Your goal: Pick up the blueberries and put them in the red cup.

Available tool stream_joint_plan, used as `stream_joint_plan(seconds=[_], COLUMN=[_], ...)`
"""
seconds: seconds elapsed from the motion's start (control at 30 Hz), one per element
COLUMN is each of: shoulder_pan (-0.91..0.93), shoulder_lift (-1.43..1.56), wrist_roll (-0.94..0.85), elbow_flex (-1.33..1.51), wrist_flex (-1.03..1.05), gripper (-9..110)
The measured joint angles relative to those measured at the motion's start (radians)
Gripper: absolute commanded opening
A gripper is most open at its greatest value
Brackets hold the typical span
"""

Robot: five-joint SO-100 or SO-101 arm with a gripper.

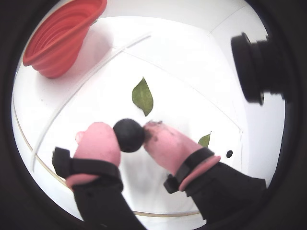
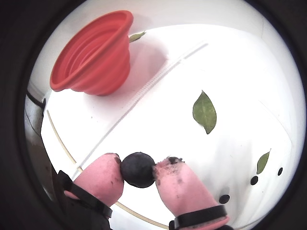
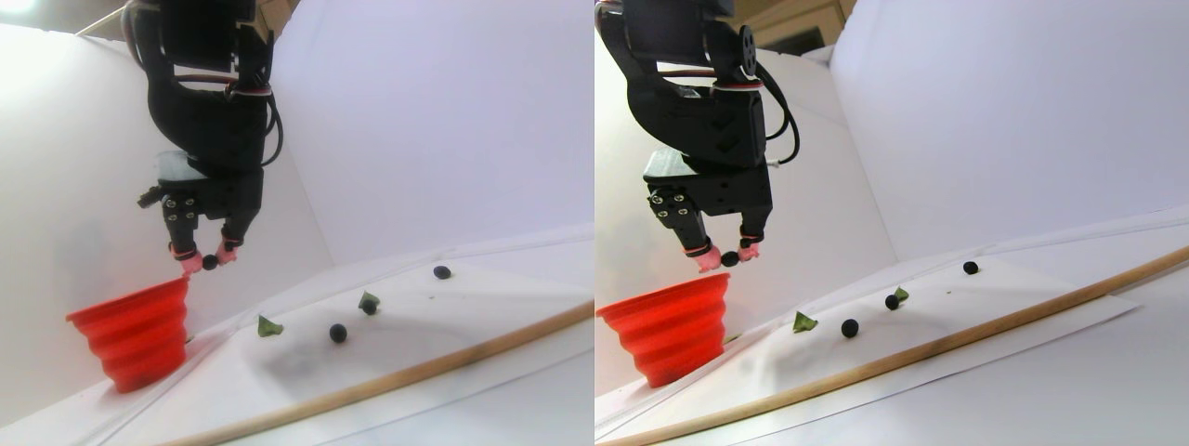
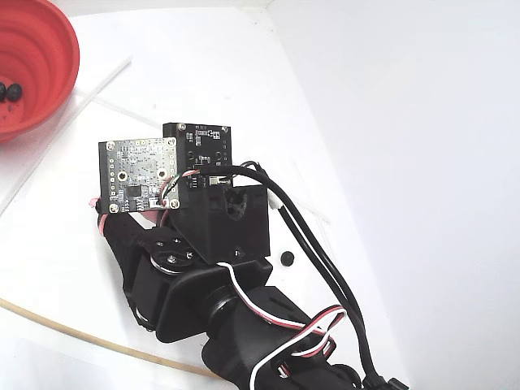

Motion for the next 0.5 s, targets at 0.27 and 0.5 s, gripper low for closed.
stream_joint_plan(seconds=[0.27, 0.5], shoulder_pan=[-0.063, -0.11], shoulder_lift=[0.029, 0.029], wrist_roll=[0.031, 0.051], elbow_flex=[0.0, 0.0], wrist_flex=[0.026, 0.037], gripper=[12, 12])
